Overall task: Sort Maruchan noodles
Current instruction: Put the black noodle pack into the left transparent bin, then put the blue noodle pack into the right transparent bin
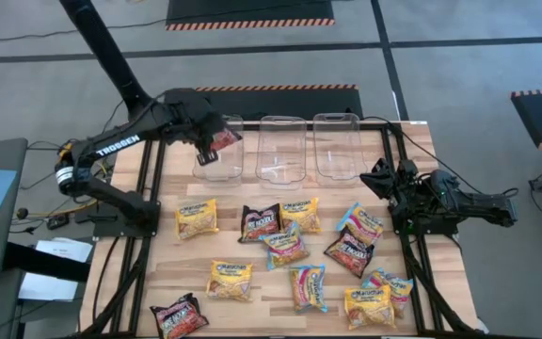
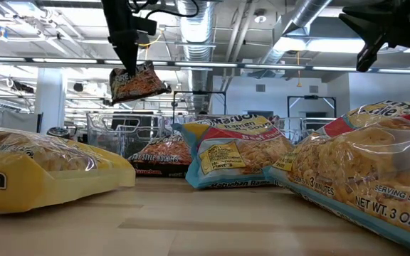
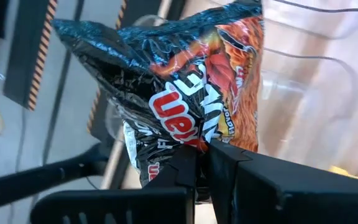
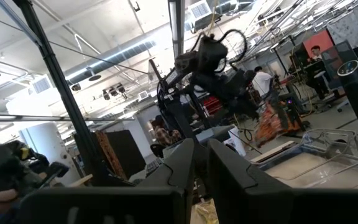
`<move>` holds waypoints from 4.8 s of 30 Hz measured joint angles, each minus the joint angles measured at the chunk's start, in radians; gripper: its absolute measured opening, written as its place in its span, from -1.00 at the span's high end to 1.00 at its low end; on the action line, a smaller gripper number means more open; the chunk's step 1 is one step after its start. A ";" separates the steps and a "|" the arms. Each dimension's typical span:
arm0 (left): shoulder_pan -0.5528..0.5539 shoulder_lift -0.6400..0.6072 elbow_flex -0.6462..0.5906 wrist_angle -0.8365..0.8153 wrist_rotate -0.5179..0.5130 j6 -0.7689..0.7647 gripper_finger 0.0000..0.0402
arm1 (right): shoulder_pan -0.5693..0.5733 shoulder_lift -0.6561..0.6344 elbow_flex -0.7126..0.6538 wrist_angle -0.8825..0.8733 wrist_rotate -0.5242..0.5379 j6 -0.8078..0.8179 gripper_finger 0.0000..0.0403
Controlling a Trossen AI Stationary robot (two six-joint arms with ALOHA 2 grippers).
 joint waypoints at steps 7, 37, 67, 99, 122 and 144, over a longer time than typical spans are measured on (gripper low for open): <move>0.091 0.013 -0.003 0.084 0.016 0.185 1.00 | 0.000 0.000 0.000 0.000 0.000 -0.001 0.66; 0.166 0.280 -0.004 0.206 -0.037 0.420 1.00 | 0.000 0.000 0.000 0.010 0.001 -0.007 0.66; 0.207 0.415 -0.009 0.218 0.022 0.437 0.95 | 0.000 0.000 0.000 0.016 0.001 -0.007 0.66; 0.235 0.458 -0.010 0.250 0.034 0.433 0.60 | 0.000 0.000 0.000 0.022 0.002 0.000 0.66; 0.227 0.455 0.364 -0.170 0.180 0.047 0.47 | 0.000 0.039 0.069 0.203 0.048 -0.061 0.66; 0.054 0.435 0.794 -0.441 0.303 -0.176 0.47 | 0.002 0.520 0.612 -0.382 -0.085 -0.219 0.60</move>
